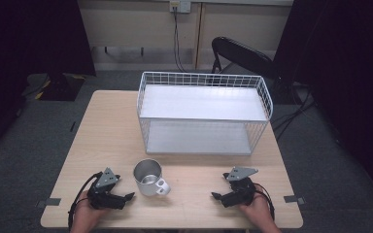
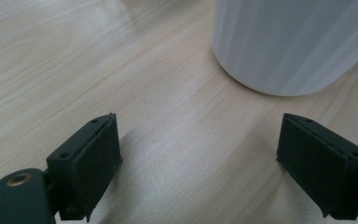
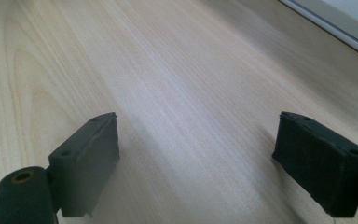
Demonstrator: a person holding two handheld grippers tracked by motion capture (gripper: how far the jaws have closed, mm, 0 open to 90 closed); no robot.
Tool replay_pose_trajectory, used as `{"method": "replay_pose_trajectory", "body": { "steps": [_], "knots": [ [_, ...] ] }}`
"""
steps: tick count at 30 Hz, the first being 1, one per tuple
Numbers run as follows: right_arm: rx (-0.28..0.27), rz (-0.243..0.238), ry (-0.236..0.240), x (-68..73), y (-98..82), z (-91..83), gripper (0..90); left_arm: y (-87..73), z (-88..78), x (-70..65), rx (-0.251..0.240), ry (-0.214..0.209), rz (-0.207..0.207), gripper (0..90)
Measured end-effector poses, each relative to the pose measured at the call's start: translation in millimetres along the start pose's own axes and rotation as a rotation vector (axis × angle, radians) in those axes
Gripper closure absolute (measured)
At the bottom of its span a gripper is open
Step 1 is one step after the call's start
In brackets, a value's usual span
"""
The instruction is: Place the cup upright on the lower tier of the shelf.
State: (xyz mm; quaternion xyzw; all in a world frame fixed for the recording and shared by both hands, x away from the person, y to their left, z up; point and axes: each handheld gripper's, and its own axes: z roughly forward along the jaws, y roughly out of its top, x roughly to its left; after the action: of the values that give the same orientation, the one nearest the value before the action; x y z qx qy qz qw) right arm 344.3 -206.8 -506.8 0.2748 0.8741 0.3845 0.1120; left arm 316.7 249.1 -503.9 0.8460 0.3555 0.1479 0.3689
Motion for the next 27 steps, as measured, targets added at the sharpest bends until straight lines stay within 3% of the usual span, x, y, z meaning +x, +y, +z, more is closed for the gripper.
{"method": "replay_pose_trajectory", "body": {
  "steps": [5, 9, 13, 15, 21, 27],
  "knots": [
    [-0.002, 0.000, 0.000, 0.0, -0.1, 0.1, 12.9, 2.5, -1.1, -1.6, 0.013, 0.004, 0.002, 18.8],
    [0.000, 0.000, 0.000, 0.0, 0.0, 0.0, 12.9, 7.8, -3.3, -2.5, 0.013, -0.027, -0.001, 22.6],
    [-0.002, 0.000, 0.000, -0.1, -0.1, 0.1, 12.9, 17.8, -13.4, -2.8, -0.020, -0.064, 0.003, 24.3],
    [-0.002, 0.001, 0.001, 0.0, -0.1, 0.0, 12.9, 25.9, -24.5, -4.6, -0.053, -0.119, 0.005, 27.5],
    [-0.002, 0.000, 0.000, -0.1, -0.1, 0.1, 12.9, 40.7, -43.7, -9.8, -0.105, -0.155, 0.019, 29.0],
    [-0.001, 0.002, 0.001, 0.1, -0.1, 0.0, 12.9, 47.7, -50.0, -12.4, -0.099, -0.163, 0.037, 28.7]
  ]
}}
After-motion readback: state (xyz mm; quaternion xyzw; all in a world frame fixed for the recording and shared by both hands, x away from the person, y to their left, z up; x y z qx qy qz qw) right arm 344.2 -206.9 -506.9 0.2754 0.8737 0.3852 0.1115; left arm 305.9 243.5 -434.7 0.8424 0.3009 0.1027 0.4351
